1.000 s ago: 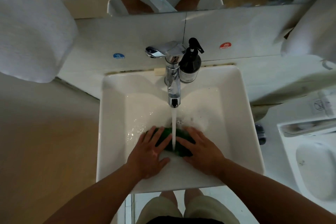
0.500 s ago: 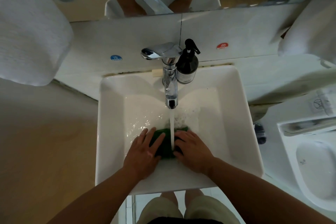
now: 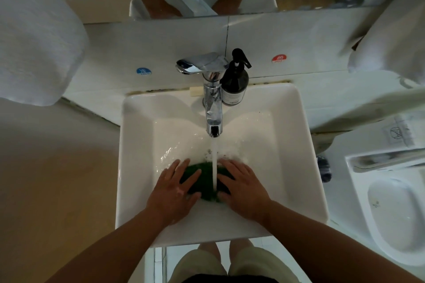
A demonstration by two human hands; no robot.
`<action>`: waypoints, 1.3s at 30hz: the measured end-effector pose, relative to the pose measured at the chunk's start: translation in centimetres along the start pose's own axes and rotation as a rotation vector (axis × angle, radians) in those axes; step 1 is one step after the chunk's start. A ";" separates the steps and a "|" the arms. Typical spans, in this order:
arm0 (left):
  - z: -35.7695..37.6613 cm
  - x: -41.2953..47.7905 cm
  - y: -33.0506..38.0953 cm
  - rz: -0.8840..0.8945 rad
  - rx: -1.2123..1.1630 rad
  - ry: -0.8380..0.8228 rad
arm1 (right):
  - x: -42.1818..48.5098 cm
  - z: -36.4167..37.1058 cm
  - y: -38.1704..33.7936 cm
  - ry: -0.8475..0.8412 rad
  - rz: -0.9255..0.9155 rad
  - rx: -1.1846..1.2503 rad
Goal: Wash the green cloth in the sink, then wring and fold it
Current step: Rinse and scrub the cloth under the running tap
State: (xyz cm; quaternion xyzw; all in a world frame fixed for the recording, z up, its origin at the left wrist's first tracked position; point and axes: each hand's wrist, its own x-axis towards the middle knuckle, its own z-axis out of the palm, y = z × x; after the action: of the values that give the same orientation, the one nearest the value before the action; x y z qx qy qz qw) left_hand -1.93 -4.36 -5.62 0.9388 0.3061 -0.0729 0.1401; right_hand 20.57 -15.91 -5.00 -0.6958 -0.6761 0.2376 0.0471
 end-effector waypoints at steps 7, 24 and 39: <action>1.3 1.2 1.2 -0.054 -0.065 -0.179 | 1.9 -1.0 -1.7 -0.034 0.122 0.056; 1.8 2.3 1.2 -0.109 -0.276 -0.019 | 1.3 -0.8 0.2 -0.099 0.218 0.211; -6.5 7.1 10.3 -1.188 -2.426 -0.117 | 1.8 -2.0 -5.2 0.289 0.435 0.636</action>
State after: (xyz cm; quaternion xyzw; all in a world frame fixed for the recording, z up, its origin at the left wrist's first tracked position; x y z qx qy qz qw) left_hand 10.29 -6.40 1.18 -0.0532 0.5270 0.1525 0.8344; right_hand 16.50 -13.21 -1.75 -0.7995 -0.3927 0.3390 0.3028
